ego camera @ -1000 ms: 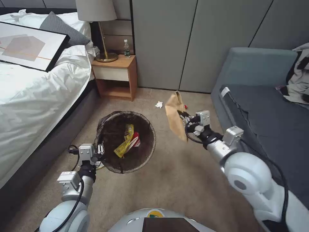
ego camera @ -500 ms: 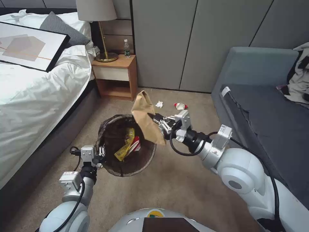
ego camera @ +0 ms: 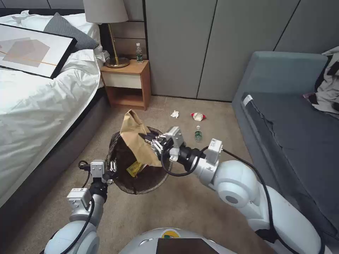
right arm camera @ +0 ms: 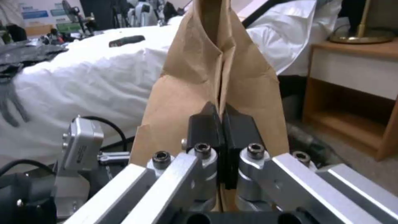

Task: Pick up the trash bin, then pick up the garbage from the floor and place it into the trash bin.

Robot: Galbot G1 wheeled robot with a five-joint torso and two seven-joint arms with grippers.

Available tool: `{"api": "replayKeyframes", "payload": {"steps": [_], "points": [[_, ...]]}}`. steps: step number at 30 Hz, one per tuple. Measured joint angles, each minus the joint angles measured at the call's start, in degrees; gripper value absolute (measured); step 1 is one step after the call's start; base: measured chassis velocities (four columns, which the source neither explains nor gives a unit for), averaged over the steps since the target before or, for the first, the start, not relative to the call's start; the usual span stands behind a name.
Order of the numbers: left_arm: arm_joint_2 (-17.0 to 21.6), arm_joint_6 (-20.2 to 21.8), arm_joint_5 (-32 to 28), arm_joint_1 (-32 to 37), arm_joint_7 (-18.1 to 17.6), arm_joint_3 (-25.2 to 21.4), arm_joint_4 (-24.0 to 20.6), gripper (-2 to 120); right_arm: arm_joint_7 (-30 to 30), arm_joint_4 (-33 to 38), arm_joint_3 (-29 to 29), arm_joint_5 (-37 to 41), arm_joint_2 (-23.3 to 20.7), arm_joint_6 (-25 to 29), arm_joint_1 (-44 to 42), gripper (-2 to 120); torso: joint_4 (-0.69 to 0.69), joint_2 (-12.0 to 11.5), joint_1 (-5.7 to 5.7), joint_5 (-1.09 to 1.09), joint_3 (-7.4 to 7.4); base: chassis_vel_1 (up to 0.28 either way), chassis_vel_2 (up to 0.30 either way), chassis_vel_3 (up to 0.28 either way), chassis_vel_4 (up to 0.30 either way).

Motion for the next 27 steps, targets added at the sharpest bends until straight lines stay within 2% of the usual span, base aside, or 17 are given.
{"api": "replayKeyframes", "payload": {"steps": [6, 7, 9, 12, 13, 17, 18, 22, 23, 26, 27], "points": [[-0.10, 0.00, 0.04, 0.03, 0.08, -0.03, 0.02, 3, 0.29, -0.58, -1.35, -1.85, 0.30, -0.44, -0.31, 0, -0.01, 0.00, 0.00, 0.01, 0.00, 0.000, 0.000, 0.000, 0.000], [-0.11, 0.00, 0.04, 0.04, 0.08, -0.02, 0.02, 3, 0.30, -0.51, -1.36, -2.04, 0.27, -0.59, -0.37, 5, -0.01, 0.00, 0.00, 0.00, 0.00, 0.000, 0.000, 0.000, 0.000], [-0.11, 0.00, 0.04, 0.04, 0.08, -0.01, 0.02, 3, 0.30, -0.46, -1.39, -2.19, 0.24, -0.59, -0.38, 7, -0.01, 0.00, 0.00, 0.00, 0.00, 0.000, 0.000, 0.000, 0.000], [-0.12, 0.00, 0.04, 0.10, 0.09, 0.03, 0.02, 3, 0.33, -0.41, -1.61, -2.74, 0.31, -0.59, -0.41, 23, -0.01, 0.00, 0.00, 0.00, 0.00, 0.000, 0.000, 0.000, 0.000], [-0.12, 0.00, 0.04, 0.10, 0.09, 0.03, 0.02, 3, 0.33, -0.41, -1.61, -2.74, 0.31, -0.59, -0.41, 23, -0.01, 0.00, 0.00, 0.00, 0.00, 0.000, 0.000, 0.000, 0.000], [-0.07, -0.01, 0.03, 0.25, -0.12, 0.04, 0.02, 3, 0.47, -0.84, -2.17, -3.47, 0.91, -0.61, -0.40, 41, -0.01, 0.00, 0.00, 0.01, 0.00, 0.000, 0.000, 0.000, 0.000], [-0.07, -0.01, 0.03, 0.25, -0.12, 0.04, 0.02, 3, 0.47, -0.84, -2.17, -3.47, 0.91, -0.61, -0.40, 41, -0.01, 0.00, 0.00, 0.01, 0.00, 0.000, 0.000, 0.000, 0.000], [-0.07, -0.01, -0.05, 0.24, -0.42, -0.39, 0.02, 3, 0.59, -1.06, -2.61, -3.71, 1.47, -0.61, -0.32, 59, -0.01, 0.00, 0.00, 0.01, 0.00, 0.000, 0.000, 0.000, 0.000], [-0.07, -0.01, -0.05, 0.24, -0.42, -0.39, 0.02, 3, 0.59, -1.06, -2.61, -3.71, 1.47, -0.61, -0.32, 59, -0.01, 0.00, 0.00, 0.01, 0.00, 0.000, 0.000, 0.000, 0.000], [-0.28, -0.01, -0.04, 0.34, -0.42, -0.15, 0.02, 3, 0.64, -1.15, -2.82, -3.72, 1.80, -0.60, -0.27, 75, 0.00, 0.00, 0.00, 0.01, 0.00, 0.000, 0.000, 0.000, 0.000], [-0.28, -0.01, -0.04, 0.34, -0.42, -0.15, 0.02, 3, 0.64, -1.15, -2.82, -3.72, 1.80, -0.60, -0.27, 75, 0.00, 0.00, 0.00, 0.01, 0.00, 0.000, 0.000, 0.000, 0.000]]}}
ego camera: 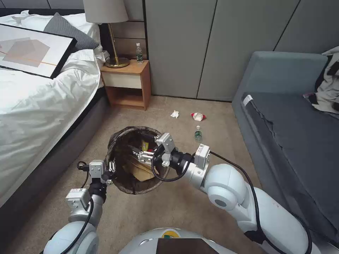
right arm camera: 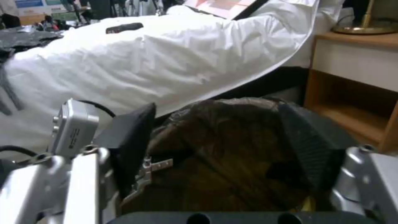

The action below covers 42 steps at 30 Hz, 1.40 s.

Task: Pick up the trash bin, then pick up the garbage from the floor and place it into the trash bin.

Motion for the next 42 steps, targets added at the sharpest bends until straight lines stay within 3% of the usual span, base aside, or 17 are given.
{"api": "replayKeyframes", "payload": {"steps": [8, 12, 14, 20, 25, 30, 34, 40, 42], "points": [[-0.30, -0.21, 0.25, 0.18, 0.20, 0.19, 0.00, 3, 0.20, 0.62, 1.60, 0.14, 0.15, 0.45, -0.46, 100, 0.00, 0.00, 0.00, 0.00, 0.00, 0.000, 0.000, 0.000, 0.000], [-0.33, -0.27, 0.26, 0.20, 0.21, 0.13, 0.00, 3, 0.72, 1.36, 3.21, 0.18, 0.11, 1.55, -0.96, 100, 0.00, 0.00, 0.00, 0.00, 0.00, 0.000, 0.000, 0.000, 0.000], [-0.36, -0.41, 0.28, 0.22, 0.22, 0.04, 0.00, 3, 1.22, 3.41, 7.32, 0.07, -1.15, 3.78, -2.89, 100, 0.00, 0.00, 0.00, 0.01, 0.00, 0.000, 0.000, 0.000, 0.000], [-0.58, -0.44, 0.13, -0.42, 0.36, 0.05, 0.00, 3, 2.11, 6.16, 11.58, -1.61, -4.57, 6.78, -6.81, 100, -0.01, 0.00, 0.00, 0.01, 0.00, 0.000, 0.000, 0.000, 0.000], [-0.71, -0.47, -0.05, -0.79, 0.39, -0.07, 0.00, 3, 6.06, 7.02, 15.35, -4.37, -5.90, 8.13, -11.43, 100, 0.03, 0.00, 0.00, 0.01, 0.00, 0.000, 0.000, 0.000, 0.000], [-0.72, -0.59, -0.23, -0.80, 0.39, -0.11, 0.00, 3, 5.26, 7.82, 23.38, -9.66, -3.32, 10.51, -22.88, 100, -0.02, 0.00, 0.00, 0.02, 0.00, 0.000, 0.000, 0.000, 0.000], [-0.64, -0.94, -0.32, -0.98, 0.39, -0.06, 0.00, 3, 3.54, 7.59, 31.87, -21.60, 2.30, 17.39, -36.49, 100, 0.00, 0.00, 0.00, 0.00, -0.01, 0.000, 0.000, 0.000, 0.000], [-0.72, -1.30, -0.27, -1.47, 0.55, 0.46, 0.00, 3, 2.64, 7.09, 34.63, -30.47, 8.51, 23.15, -46.31, 100, -0.02, 0.00, 0.00, 0.00, -0.01, 0.000, 0.000, 0.000, 0.000], [-0.68, -1.42, -0.29, -1.62, 0.62, 0.59, 0.00, 3, 3.03, 6.55, 35.29, -35.91, 13.40, 27.09, -50.43, 100, -0.01, 0.00, 0.00, -0.01, -0.01, 0.000, 0.000, 0.000, 0.000]]}}
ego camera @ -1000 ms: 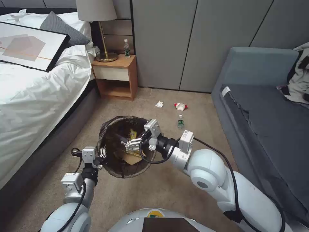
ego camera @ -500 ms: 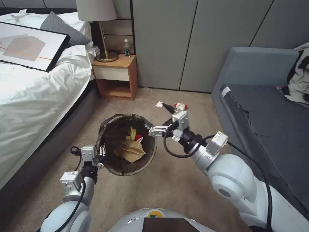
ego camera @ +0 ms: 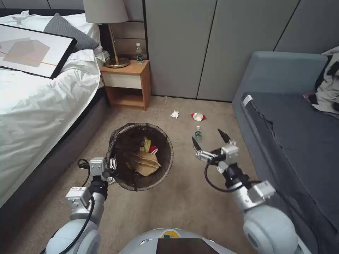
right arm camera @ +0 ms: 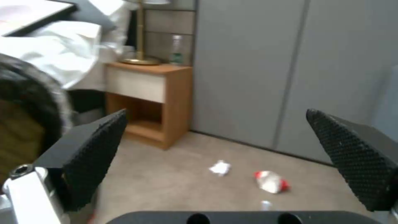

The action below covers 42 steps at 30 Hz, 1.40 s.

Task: Pick up the trash bin, then pick up the garbage from the floor and place it into the trash bin.

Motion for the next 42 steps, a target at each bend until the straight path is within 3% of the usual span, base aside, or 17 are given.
{"api": "replayKeyframes", "payload": {"steps": [11, 20, 42], "points": [[0.70, -0.19, -0.75, -0.90, 0.31, -0.33, 0.00, 3, 2.78, -1.46, 2.21, -7.57, 9.73, 5.06, -4.51, 100, 0.00, 0.00, 0.00, 0.00, 0.00, 0.000, 0.000, 0.000, 0.000], [0.62, -0.75, -0.07, -0.88, 1.22, -0.65, 0.00, 3, 2.58, -1.66, 4.19, -8.86, 15.55, 6.91, -6.00, 100, 0.01, 0.00, 0.00, 0.00, 0.00, 0.000, 0.000, 0.000, 0.000], [1.00, -1.56, 0.68, -0.46, 2.07, -0.72, 0.00, 3, 2.57, -2.80, 5.36, -7.07, 15.48, 6.88, -6.43, 100, 0.01, 0.00, 0.00, 0.01, 0.01, -0.018, 0.016, 0.019, -0.024]]}}
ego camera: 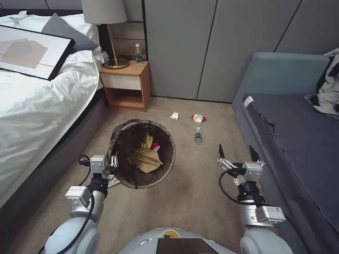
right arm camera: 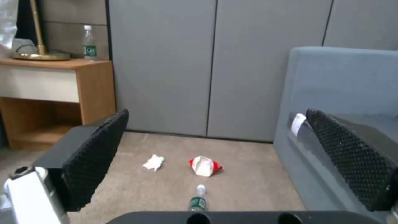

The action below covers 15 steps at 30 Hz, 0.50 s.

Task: Pick up the trash bin, then pick up the garbage from the floor and place it into the trash bin.

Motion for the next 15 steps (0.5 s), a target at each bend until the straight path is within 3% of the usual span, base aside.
{"api": "replayKeyframes", "payload": {"steps": [15], "points": [[-0.14, -0.11, 0.08, 0.34, 0.10, -0.47, 0.00, 3, -0.02, -0.71, -0.19, 0.37, -0.53, 0.02, 0.07, 100, 0.00, 0.00, 0.00, 0.00, 0.00, -0.072, 0.078, 0.071, -0.081]]}}
